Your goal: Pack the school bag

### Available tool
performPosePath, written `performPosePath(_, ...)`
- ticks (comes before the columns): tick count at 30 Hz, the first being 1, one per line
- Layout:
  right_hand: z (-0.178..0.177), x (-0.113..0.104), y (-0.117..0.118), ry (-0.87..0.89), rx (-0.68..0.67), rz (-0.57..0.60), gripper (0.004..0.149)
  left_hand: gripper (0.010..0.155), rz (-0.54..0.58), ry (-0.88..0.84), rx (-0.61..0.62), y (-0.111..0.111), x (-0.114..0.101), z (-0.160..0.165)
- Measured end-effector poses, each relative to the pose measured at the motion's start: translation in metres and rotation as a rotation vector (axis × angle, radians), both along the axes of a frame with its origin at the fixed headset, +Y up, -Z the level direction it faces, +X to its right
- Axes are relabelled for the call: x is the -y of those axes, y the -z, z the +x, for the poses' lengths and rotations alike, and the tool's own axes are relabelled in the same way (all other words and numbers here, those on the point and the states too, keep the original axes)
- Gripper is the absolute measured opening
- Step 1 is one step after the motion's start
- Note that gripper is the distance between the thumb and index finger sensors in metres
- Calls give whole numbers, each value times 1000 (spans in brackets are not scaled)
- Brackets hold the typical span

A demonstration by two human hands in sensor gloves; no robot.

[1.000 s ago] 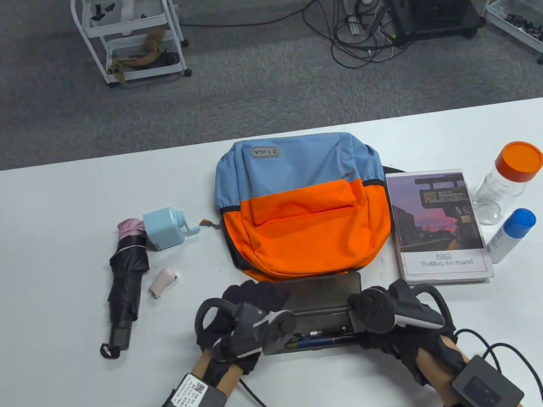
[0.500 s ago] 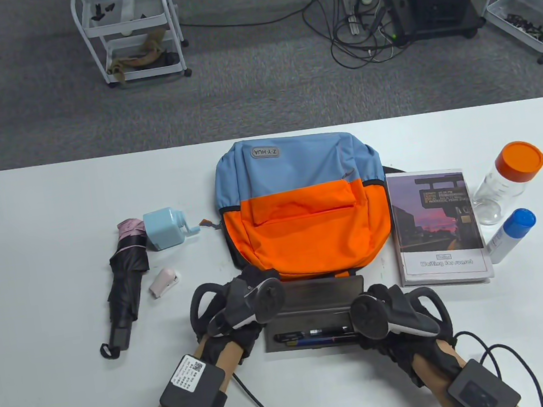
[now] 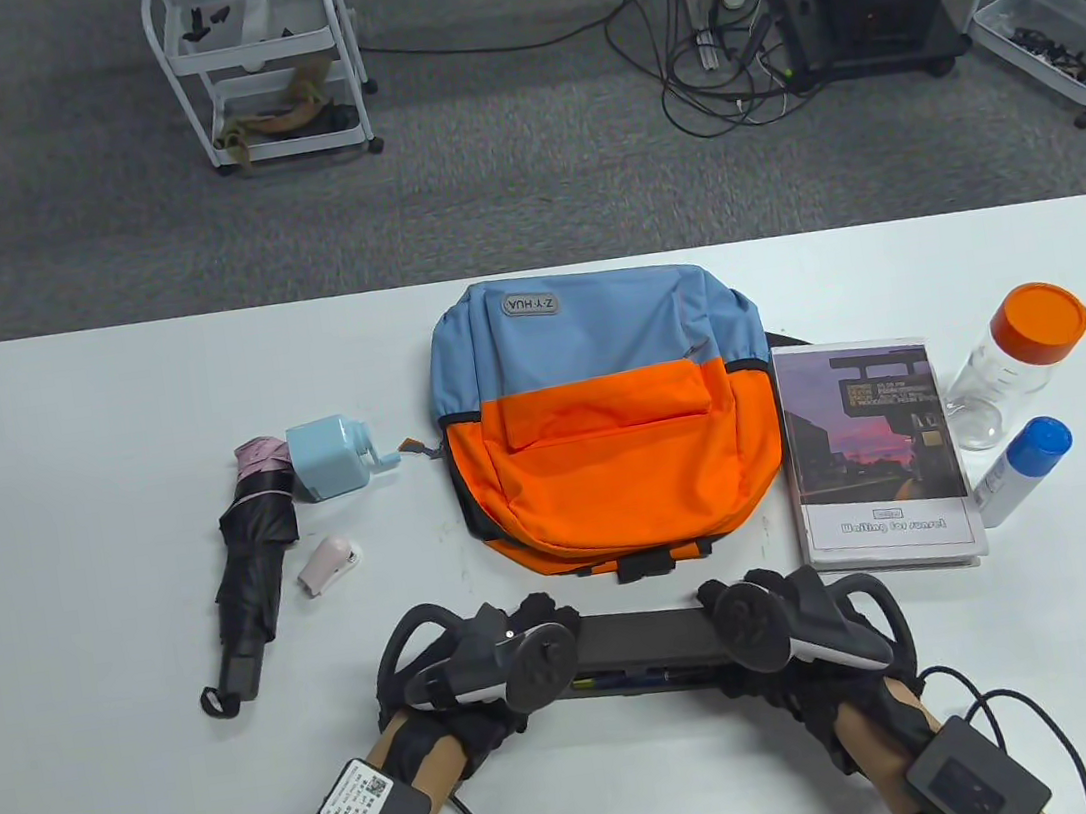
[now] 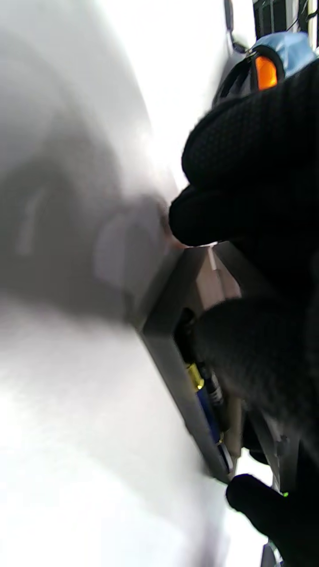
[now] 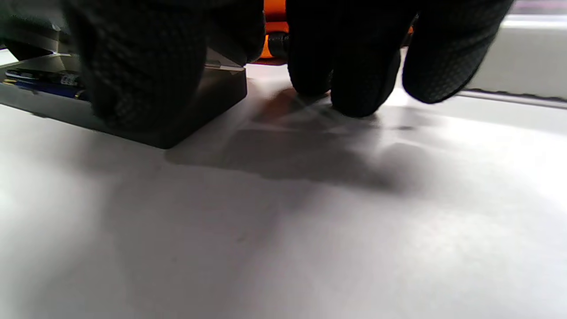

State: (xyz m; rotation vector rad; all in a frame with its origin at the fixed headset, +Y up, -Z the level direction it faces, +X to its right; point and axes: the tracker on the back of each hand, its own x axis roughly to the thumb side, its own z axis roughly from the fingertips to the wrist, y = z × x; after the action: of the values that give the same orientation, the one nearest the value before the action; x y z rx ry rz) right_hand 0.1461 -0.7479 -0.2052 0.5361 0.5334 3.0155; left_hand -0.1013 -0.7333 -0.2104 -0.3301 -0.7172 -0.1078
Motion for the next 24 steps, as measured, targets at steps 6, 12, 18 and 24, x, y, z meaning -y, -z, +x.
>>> performPosePath(6,-7,0,6,-60,-73,-128,94,71,-23,-22,-6,4,1,0)
performPosePath(12,-8,1,6,3,-73,-163,92,72,8,-107,-31,10,7,-6)
performPosePath(18,-19,-3,7,-30,-76,-51,91,73,2,-173,-55,16,9,-11)
performPosePath(24,-35,-5,10,-64,-204,-36,91,73,-12,-198,-65,24,10,-13)
